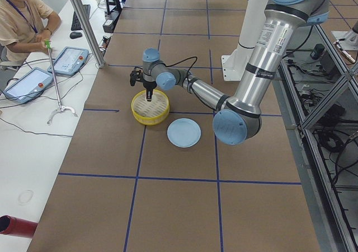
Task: Place bun in steamer
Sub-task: 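Lift the bun with the left gripper and carry it over the steamer, then lower the bun into the steamer and open the left gripper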
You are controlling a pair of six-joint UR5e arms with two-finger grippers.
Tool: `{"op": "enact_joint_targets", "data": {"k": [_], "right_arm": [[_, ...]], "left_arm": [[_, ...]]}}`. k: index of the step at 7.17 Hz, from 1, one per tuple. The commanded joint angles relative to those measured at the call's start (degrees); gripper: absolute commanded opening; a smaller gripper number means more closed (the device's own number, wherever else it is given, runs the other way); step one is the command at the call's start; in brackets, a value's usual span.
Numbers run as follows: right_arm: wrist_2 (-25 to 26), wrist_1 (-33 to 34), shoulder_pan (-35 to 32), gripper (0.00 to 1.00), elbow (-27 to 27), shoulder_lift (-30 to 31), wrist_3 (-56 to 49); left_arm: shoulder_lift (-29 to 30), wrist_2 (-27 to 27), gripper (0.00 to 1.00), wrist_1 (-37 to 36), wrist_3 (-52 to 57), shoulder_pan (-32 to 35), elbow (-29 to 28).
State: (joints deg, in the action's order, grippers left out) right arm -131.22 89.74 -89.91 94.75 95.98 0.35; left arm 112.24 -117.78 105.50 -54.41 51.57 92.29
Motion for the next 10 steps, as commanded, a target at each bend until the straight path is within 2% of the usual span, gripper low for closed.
{"op": "enact_joint_targets", "data": {"k": [1,4,5,7,9,10], "right_arm": [[0.0,0.0,0.0,1.00,0.0,0.1,0.0],[0.0,0.0,0.0,1.00,0.0,0.1,0.0],[0.0,0.0,0.0,1.00,0.0,0.0,0.0],[0.0,0.0,0.0,1.00,0.0,0.0,0.0],[0.0,0.0,0.0,1.00,0.0,0.1,0.0],[0.0,0.0,0.0,1.00,0.0,0.0,0.0]], "left_arm": [[1.4,0.2,0.29,0.0,-0.5,-2.8,-3.7],[1.5,3.0,0.32,-0.1,-0.6,-4.5,-4.3],[1.5,3.0,0.45,-0.1,-0.7,-4.4,-4.1],[1.5,3.1,0.79,-0.1,-0.2,-4.4,-3.8],[1.5,2.9,0.84,-0.1,0.0,-3.6,-3.3],[1.5,2.0,0.84,-0.4,2.1,0.2,-2.1]]}}
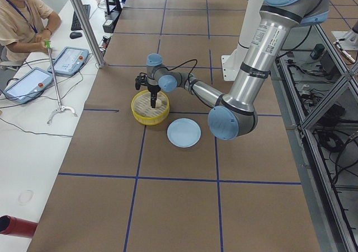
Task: Place bun in steamer
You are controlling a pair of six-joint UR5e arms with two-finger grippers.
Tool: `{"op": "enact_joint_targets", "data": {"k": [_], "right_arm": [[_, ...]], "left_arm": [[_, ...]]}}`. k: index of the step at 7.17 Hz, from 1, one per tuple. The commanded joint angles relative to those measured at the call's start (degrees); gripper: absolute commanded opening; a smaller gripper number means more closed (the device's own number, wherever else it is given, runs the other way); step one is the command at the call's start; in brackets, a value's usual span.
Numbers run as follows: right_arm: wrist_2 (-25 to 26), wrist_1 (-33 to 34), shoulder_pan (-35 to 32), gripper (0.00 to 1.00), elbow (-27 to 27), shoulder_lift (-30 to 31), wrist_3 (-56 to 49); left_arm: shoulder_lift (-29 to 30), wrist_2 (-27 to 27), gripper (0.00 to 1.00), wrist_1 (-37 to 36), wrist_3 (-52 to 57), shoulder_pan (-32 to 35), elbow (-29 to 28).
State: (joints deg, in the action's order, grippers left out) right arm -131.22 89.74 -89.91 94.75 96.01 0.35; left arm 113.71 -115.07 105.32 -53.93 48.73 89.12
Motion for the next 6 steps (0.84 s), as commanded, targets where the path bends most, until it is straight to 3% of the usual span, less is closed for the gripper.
{"op": "enact_joint_targets", "data": {"k": [1,4,6], "right_arm": [[0.0,0.0,0.0,1.00,0.0,0.1,0.0],[0.0,0.0,0.0,1.00,0.0,0.0,0.0],[0.0,0.0,0.0,1.00,0.0,0.0,0.0]], "left_arm": [[-0.6,-4.6,0.84,-0.6,7.6,7.3,2.4],[-8.2,-16.1,0.83,-0.6,30.1,22.6,2.6],[-14.5,-17.2,0.83,-0.7,42.5,30.7,2.6]]}}
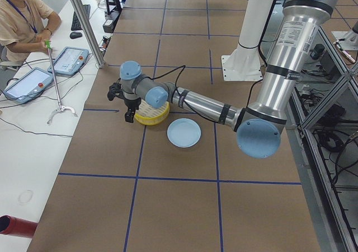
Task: Place bun in steamer
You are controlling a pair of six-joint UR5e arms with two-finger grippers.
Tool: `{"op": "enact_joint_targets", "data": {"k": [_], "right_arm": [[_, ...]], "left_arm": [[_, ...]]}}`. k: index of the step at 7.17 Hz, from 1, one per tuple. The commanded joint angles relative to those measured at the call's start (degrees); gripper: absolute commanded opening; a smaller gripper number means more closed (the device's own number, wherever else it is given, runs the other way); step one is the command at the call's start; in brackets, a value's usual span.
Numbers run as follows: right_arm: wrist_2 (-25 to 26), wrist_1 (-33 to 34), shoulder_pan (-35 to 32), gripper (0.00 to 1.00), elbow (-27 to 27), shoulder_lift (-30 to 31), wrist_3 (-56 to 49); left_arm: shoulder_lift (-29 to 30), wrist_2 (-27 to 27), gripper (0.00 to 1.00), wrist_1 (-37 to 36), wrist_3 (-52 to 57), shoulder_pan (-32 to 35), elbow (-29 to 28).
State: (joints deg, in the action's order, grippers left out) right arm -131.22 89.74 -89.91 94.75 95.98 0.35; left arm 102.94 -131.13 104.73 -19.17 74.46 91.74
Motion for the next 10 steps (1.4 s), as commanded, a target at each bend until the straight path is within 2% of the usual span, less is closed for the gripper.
{"op": "enact_joint_targets", "data": {"k": [1,3,4,5,6,10], "right_arm": [[0.0,0.0,0.0,1.00,0.0,0.0,0.0],[0.0,0.0,0.0,1.00,0.0,0.0,0.0],[0.0,0.0,0.0,1.00,0.0,0.0,0.0],[0.0,0.0,0.0,1.00,0.0,0.0,0.0],[0.0,0.0,0.0,1.00,0.0,0.0,0.0],[0.0,0.0,0.0,1.00,0.0,0.0,0.0]], "left_arm": [[-5.4,-3.4,0.83,-2.7,12.5,8.8,-0.1],[-5.7,-3.6,0.84,-13.5,25.3,14.9,-0.1],[-7.2,-3.6,0.89,-14.5,26.5,16.5,0.3],[-10.2,-3.6,0.99,-14.3,26.7,17.1,1.8],[-11.8,-3.6,0.99,-14.0,26.9,17.4,1.8],[-12.1,-3.4,1.00,-14.1,26.2,17.4,3.1]]}}
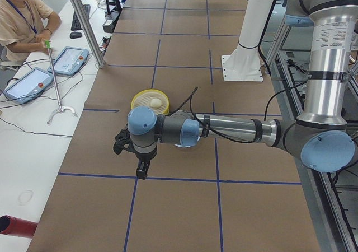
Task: Place bun in steamer
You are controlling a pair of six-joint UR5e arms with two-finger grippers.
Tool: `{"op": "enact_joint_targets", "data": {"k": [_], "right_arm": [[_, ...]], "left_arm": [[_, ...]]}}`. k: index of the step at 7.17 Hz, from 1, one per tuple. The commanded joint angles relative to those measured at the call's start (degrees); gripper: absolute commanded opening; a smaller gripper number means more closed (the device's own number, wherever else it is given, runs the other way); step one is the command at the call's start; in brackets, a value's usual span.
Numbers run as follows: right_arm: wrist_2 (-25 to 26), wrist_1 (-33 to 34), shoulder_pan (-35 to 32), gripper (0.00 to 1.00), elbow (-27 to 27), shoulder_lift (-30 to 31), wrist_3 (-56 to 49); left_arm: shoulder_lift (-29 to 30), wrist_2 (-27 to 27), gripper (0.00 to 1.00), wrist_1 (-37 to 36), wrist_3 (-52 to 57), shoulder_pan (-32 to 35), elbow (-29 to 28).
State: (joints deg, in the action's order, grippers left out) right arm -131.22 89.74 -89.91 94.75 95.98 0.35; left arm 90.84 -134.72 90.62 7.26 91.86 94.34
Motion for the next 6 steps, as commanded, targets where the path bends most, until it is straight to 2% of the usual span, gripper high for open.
{"op": "enact_joint_targets", "data": {"k": [1,6], "right_arm": [[0.0,0.0,0.0,1.00,0.0,0.0,0.0],[0.0,0.0,0.0,1.00,0.0,0.0,0.0]], "left_arm": [[-0.1,0.3,1.00,0.0,-0.1,0.0,0.5],[-1.7,-0.1,1.00,-0.1,-0.2,0.0,0.8]]}}
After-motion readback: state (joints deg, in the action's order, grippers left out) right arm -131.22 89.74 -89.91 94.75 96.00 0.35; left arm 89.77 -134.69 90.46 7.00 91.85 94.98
